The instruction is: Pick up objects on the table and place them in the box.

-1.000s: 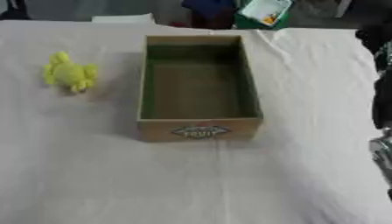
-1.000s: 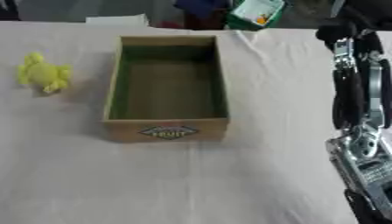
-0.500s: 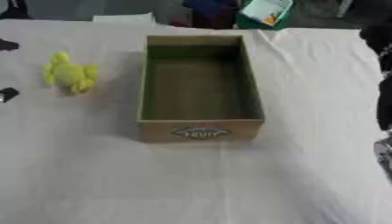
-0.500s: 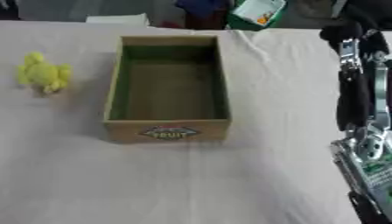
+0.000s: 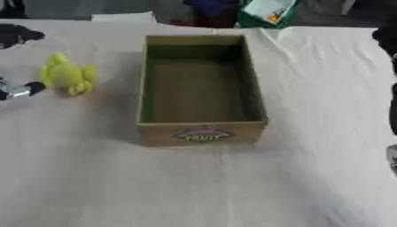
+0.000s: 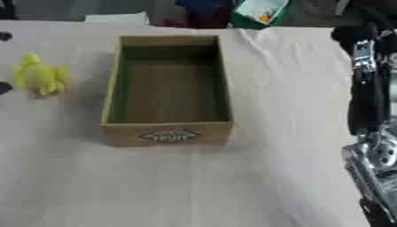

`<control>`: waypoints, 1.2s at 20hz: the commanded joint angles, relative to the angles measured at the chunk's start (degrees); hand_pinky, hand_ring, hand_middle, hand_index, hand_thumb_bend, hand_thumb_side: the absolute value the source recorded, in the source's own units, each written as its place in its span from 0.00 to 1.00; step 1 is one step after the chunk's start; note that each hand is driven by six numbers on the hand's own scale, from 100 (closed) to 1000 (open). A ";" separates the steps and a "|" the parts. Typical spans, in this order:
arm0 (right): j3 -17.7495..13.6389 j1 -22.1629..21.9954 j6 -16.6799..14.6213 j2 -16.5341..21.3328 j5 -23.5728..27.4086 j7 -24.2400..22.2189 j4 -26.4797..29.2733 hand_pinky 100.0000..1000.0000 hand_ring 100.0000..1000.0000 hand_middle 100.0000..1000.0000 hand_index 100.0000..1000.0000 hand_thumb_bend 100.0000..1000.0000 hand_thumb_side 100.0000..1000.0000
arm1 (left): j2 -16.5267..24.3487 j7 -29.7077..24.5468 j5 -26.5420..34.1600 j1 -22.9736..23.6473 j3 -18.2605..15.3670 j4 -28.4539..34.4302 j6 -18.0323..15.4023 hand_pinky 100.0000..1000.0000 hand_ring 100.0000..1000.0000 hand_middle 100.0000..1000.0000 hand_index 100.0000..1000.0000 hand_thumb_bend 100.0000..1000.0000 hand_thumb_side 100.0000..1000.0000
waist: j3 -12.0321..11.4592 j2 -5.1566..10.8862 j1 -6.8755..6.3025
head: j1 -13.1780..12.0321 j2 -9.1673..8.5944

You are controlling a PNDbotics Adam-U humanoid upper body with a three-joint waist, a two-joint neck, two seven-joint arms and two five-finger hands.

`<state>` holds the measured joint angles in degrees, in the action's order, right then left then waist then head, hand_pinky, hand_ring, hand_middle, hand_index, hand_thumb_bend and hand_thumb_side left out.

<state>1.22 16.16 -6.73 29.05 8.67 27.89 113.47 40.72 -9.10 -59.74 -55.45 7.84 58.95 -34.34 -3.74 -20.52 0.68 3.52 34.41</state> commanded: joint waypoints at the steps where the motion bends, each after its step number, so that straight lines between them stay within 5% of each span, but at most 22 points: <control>1: 0.00 0.94 -0.08 1.74 0.26 -0.30 1.13 0.89 0.74 0.62 0.88 0.00 0.70 | 0.96 -0.73 -2.32 -1.80 -1.38 -0.96 0.48 0.60 0.79 0.81 1.00 0.56 0.70 | 0.57 0.74 -0.52 | -1.00 -1.10; 5: 0.27 1.34 -0.03 1.86 0.23 -0.48 1.13 0.89 0.74 0.61 0.88 0.00 0.69 | 0.79 -2.68 -6.41 -2.53 -2.54 -3.28 1.29 0.62 0.80 0.82 1.00 0.61 0.65 | 1.82 0.08 -1.16 | -1.65 -1.66; 15: 0.80 1.67 0.10 2.00 0.17 -0.48 1.13 0.90 0.74 0.61 0.88 0.00 0.69 | 0.68 -5.24 -11.54 -3.32 -4.18 -6.16 2.94 0.59 0.79 0.82 1.00 0.49 0.61 | 2.99 -0.85 -2.10 | -2.38 -1.80; 24: 0.91 2.02 0.08 1.80 0.06 -0.47 1.13 0.90 0.75 0.61 0.88 0.00 0.67 | -0.07 -3.92 -11.10 -3.96 -5.36 -8.30 3.53 0.57 0.77 0.80 1.00 0.25 0.56 | 4.82 -1.63 -2.33 | -3.44 -2.50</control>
<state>2.36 17.64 -6.60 29.53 8.69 27.57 113.47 39.28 -13.40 -71.01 -58.08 3.34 50.41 -30.89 1.15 -23.32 -1.65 0.33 32.61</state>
